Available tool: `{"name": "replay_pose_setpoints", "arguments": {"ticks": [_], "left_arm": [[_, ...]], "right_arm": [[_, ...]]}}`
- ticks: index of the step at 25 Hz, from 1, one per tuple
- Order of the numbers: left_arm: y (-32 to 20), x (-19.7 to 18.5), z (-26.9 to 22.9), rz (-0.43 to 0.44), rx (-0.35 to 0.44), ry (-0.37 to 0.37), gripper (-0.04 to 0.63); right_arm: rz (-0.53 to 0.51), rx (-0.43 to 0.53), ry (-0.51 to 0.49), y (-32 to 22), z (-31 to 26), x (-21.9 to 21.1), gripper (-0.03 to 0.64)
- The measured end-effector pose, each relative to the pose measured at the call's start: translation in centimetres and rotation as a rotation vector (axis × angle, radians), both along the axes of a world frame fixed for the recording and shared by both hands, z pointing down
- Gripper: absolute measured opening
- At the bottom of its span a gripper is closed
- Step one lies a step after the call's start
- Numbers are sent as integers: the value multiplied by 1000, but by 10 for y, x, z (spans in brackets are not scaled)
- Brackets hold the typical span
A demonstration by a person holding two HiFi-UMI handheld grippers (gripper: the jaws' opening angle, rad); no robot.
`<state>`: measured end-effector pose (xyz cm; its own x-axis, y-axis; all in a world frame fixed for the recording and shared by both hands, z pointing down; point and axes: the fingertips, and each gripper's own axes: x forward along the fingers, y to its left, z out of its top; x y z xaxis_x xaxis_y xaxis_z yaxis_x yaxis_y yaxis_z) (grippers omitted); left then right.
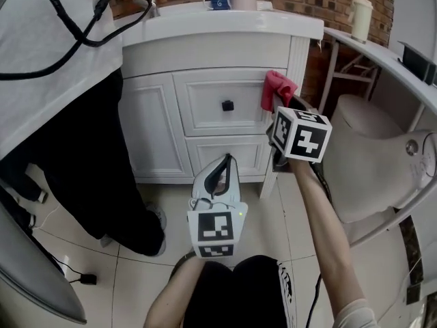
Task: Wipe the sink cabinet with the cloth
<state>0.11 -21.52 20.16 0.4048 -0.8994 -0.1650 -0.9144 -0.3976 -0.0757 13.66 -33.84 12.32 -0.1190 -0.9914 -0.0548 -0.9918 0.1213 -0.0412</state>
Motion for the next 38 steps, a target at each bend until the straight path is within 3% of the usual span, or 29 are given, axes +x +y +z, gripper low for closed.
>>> {"name": "replay_pose_setpoints", "arguments": {"ticks": [4, 6, 9, 13, 16, 20, 23, 29, 34, 38], "left_arm": [[-28, -13, -35, 53, -15, 85, 16], [-29, -26, -41, 44, 13, 48, 15], [-39, -62, -42, -45, 52, -45, 15], [-43, -122, -46, -145, 61, 35, 15], [-46, -154, -31, -209, 46, 81, 15], [-62, -150, -5, -202, -8, 97, 15], [-70, -122, 5, -144, -31, 99, 15], [-75, -61, -7, -83, 9, 63, 15], [-65, -21, -9, -18, 18, 7, 15], [-68, -11, -6, -15, 10, -6, 15]], "right_arm": [[-116, 31, -3, 17, 6, -54, 61], [-166, 33, -2, 21, 12, -87, 61], [-267, -4, -22, 11, 27, -149, 61], [-369, -44, 10, -21, 46, -225, 61], [-373, -55, 79, -38, 63, -246, 61], [-301, -46, 18, -41, 61, -212, 61], [-238, -20, 61, -36, 58, -169, 61], [-180, -15, 196, -23, 68, -109, 61], [-43, -68, 106, -31, 80, -26, 61], [20, -57, 109, -25, 79, 11, 61]]}}
